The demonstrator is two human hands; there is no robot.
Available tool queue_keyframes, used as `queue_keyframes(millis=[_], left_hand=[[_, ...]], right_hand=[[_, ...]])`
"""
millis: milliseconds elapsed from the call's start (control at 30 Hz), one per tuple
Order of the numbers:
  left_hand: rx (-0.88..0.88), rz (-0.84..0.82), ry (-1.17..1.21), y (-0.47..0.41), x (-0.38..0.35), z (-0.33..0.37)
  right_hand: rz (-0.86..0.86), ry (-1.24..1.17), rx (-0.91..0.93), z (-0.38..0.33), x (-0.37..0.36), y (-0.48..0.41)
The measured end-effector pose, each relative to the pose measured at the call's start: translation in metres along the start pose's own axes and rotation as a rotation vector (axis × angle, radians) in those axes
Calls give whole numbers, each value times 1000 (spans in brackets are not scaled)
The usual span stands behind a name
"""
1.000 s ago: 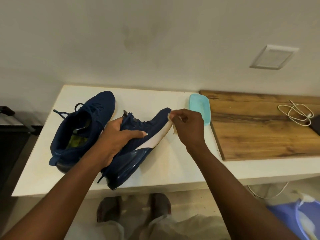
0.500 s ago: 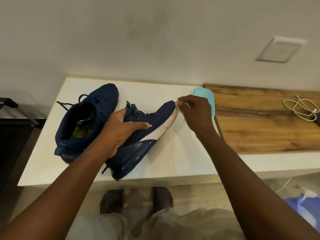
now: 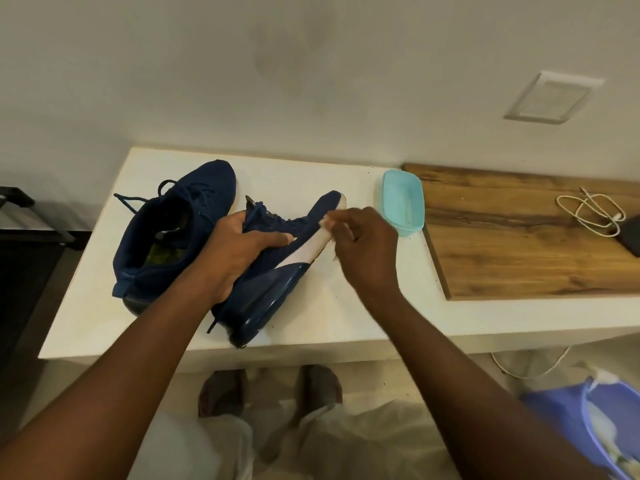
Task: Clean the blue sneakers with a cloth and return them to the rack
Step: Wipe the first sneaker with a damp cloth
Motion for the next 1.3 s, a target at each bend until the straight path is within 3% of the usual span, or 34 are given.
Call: queue_keyframes(millis=[167,300,400,533,567,700,767,967,1033,1133,1200,1300], left_hand=[[-14,6,51,-1,3,-3],[-7,11,74,-5,5,-6],[1,-6,109,-4,3,-6],[-18,-9,82,-3,3,-7],[-31,-18,77,-3,2,-6],[-33,-3,60,-4,3,-7],[-24,4,72,-5,3,-8],[-25,-1,57,-2,-2,-6],[-37,9,54,-1,-3,-4],[-32,-13,71,3,-4,-4],[-27,-45,73,5,-9,-5],[-9,-27,129,7,-16,-6]], right_hand=[[27,72,-39,0,-2,-22],[-182,86,47,-27,-17,37],[-282,122,224,-60,-27,76],[-561,261,427,-86,-40,100],[-520,245,409,-79,-36,92],[-92,174,146,-35,-10,40],[-111,204,163,-40,-16,51],[-507,215,498,-83,-34,133],[-444,178,466,-73,-29,118],[-165,153,290,-48,-11,77],[-148,202,187,-35,-5,68],[-251,176,266,-48,-8,87]])
Point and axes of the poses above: each hand's wrist, its own y-axis away from the middle knuckle, its own x-axis out of the back of the hand, z = x × y, the point moved 4 cm from there along -y, towards the middle knuckle, and after that the axes turned 8 degrees about x, right-handed, at the moved point
